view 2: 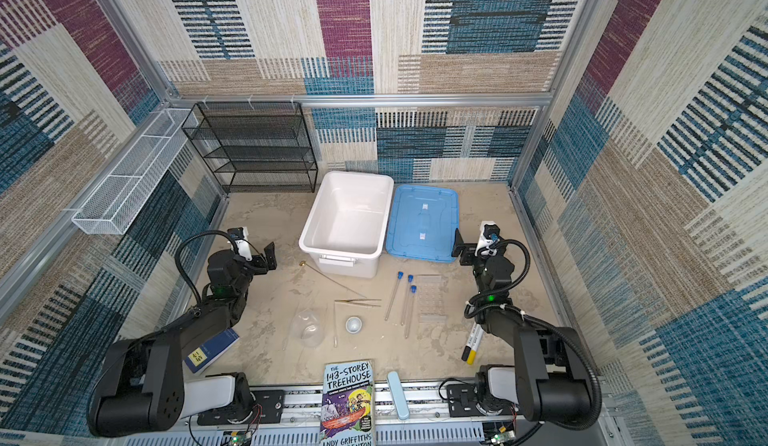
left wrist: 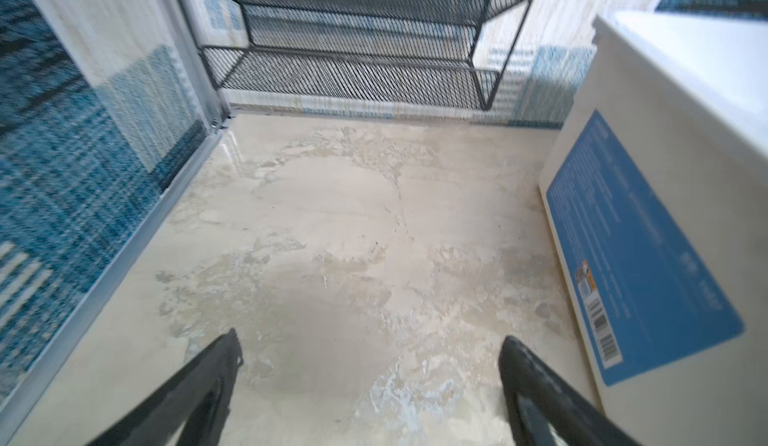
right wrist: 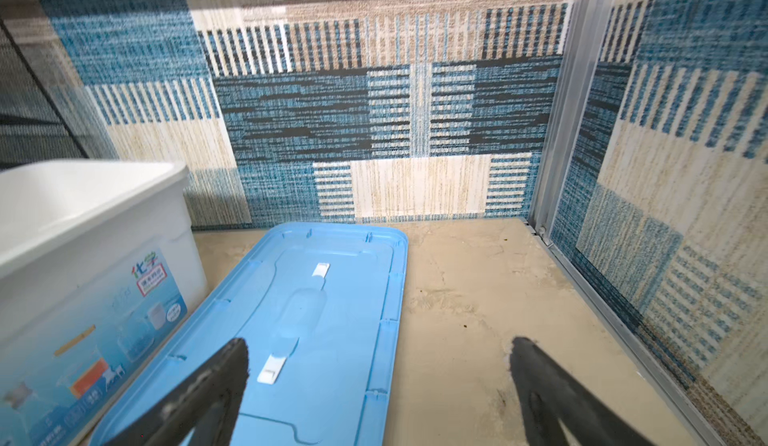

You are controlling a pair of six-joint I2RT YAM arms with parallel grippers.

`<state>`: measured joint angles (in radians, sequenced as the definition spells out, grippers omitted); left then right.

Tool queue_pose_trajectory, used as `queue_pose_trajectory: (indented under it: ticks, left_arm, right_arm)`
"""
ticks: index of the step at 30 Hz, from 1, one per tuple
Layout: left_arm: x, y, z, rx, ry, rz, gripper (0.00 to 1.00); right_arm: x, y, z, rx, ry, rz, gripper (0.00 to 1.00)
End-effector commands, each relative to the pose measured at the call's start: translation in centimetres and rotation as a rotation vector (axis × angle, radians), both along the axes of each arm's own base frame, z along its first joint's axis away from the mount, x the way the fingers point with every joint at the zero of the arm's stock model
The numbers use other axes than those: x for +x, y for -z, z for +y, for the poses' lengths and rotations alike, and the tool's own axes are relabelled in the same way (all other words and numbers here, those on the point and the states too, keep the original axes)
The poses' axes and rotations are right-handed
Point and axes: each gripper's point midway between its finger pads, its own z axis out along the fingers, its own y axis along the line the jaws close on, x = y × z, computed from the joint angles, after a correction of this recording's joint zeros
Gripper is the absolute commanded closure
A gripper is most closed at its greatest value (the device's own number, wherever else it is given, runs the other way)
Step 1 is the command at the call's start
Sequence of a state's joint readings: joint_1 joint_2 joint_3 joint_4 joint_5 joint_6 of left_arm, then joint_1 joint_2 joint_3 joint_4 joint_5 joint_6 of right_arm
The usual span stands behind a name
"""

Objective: Organize the chemistry lab equipment

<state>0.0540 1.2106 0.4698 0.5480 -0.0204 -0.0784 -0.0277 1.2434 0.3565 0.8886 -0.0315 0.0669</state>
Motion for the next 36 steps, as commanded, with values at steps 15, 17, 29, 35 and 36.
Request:
queue_pose_trajectory:
  ticks: [15, 17, 29, 35, 36]
  left_arm:
    - [-5.1, -13.3, -13.3, -0.308, 0.402, 0.062, 0.02]
    - [-5.8, -13.7, -15.8, -0.304, 0.469, 0.100, 0.04]
    - [-12.8, -9.2, -30.9, -0.179, 0.797, 0.380, 0.30]
    - [-14.4, -2.6, -35.1, -0.149, 0.837, 0.517, 0.37]
    - [-14.5, -1.7, -35.5, -0.150, 0.833, 0.531, 0.37]
  right_arm:
    - [-1.2, -0.6, 8.7, 0.356, -0.450, 0.476, 0.00]
    - [-1.6, -0.8, 9.1, 0.343, -0.452, 0.510, 0.01]
    - [-4.3, 0.5, 11.5, 0.326, -0.518, 0.632, 0.12]
    - [-5.4, 1.7, 11.4, 0.340, -0.508, 0.660, 0.20]
    - [-5.6, 1.9, 11.4, 0.347, -0.508, 0.660, 0.21]
